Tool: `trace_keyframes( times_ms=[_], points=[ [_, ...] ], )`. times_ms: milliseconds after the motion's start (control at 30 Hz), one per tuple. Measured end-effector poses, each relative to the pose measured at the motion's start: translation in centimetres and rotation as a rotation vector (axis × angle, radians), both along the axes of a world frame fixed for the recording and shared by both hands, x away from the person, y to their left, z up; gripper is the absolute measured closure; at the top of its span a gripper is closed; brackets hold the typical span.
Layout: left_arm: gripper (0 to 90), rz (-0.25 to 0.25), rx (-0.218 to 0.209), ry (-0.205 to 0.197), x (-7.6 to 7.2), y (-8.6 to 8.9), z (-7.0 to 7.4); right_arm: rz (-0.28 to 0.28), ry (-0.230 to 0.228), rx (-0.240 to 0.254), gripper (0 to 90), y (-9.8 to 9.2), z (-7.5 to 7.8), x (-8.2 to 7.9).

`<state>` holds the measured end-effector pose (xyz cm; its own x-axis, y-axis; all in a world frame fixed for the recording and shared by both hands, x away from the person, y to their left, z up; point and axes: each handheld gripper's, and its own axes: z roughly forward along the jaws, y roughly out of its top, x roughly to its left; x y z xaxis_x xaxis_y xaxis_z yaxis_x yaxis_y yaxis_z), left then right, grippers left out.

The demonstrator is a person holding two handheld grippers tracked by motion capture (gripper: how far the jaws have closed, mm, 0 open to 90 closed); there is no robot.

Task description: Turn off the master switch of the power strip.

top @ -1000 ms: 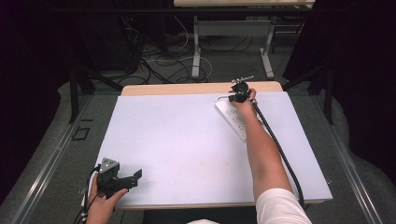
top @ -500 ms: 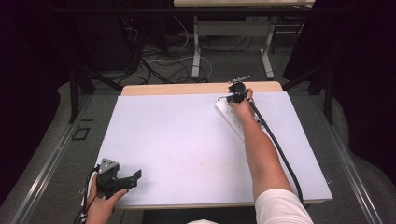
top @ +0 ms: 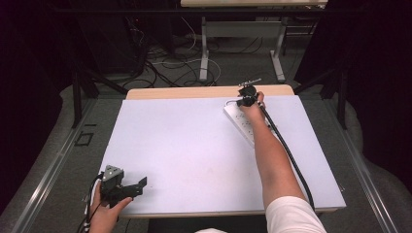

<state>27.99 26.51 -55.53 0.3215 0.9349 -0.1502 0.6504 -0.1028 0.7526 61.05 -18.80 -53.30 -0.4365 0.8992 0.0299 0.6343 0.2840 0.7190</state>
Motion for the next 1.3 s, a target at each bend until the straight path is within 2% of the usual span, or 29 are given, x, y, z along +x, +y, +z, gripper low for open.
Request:
trace_keyframes(
  times_ms=[33, 67, 100, 233, 333, 400, 567, 733, 833, 900, 967, 1100, 1133, 1167, 1300],
  points=[
    [5.8, -0.008, 0.004, 0.005, 0.0, 0.0, 0.0, 0.02, -0.008, -0.014, 89.3, 0.0, 0.2, 0.0],
    [5.8, -0.008, 0.006, -0.001, 0.1, -0.1, 0.0, 0.011, -0.001, -0.022, 79.6, 0.1, 0.4, 0.1],
    [5.8, -0.008, 0.006, -0.001, 0.1, -0.1, 0.0, 0.002, 0.013, -0.03, 79.0, 0.2, 0.6, 0.1],
    [5.8, -0.014, 0.005, 0.0, 0.1, -0.2, 0.1, 0.005, -0.003, -0.033, 73.9, 0.4, 1.2, -0.1],
    [5.9, -0.016, 0.007, 0.001, 0.1, -0.3, 0.1, -0.003, 0.0, -0.053, 69.7, 0.3, 1.6, -0.2],
    [5.9, -0.017, 0.007, 0.0, 0.1, -0.3, 0.1, -0.017, 0.003, -0.049, 67.2, 0.2, 1.8, -0.3],
    [5.9, -0.017, 0.005, -0.003, 0.1, -0.4, 0.2, -0.003, 0.013, -0.1, 60.7, -0.1, 2.1, -0.4],
    [5.9, -0.018, 0.006, -0.005, 0.1, -0.4, 0.2, -0.018, 0.015, -0.093, 51.4, -0.2, 2.5, -0.6],
    [6.0, -0.017, 0.004, -0.006, 0.1, -0.4, 0.2, -0.007, 0.012, -0.114, 46.5, -0.5, 2.8, -0.7],
    [5.9, -0.018, 0.005, -0.003, 0.2, -0.4, 0.2, -0.029, 0.019, -0.108, 44.4, -0.4, 3.0, -0.9],
    [6.0, -0.018, 0.004, -0.004, 0.2, -0.4, 0.2, -0.003, 0.017, -0.109, 43.1, -0.7, 3.3, -0.9],
    [6.0, -0.018, 0.003, -0.003, 0.2, -0.5, 0.2, -0.007, 0.032, -0.095, 42.2, -1.0, 3.7, -1.1],
    [6.0, -0.02, 0.003, 0.0, 0.2, -0.5, 0.2, -0.009, 0.04, -0.099, 42.1, -1.0, 3.7, -1.2],
    [6.0, -0.024, 0.005, 0.0, 0.3, -0.5, 0.2, 0.018, 0.034, -0.109, 41.8, -1.1, 3.7, -1.2],
    [6.0, -0.03, 0.003, 0.002, 0.4, -0.7, 0.2, 0.025, 0.061, -0.151, 36.4, -0.6, 3.6, -1.8]
  ],
)
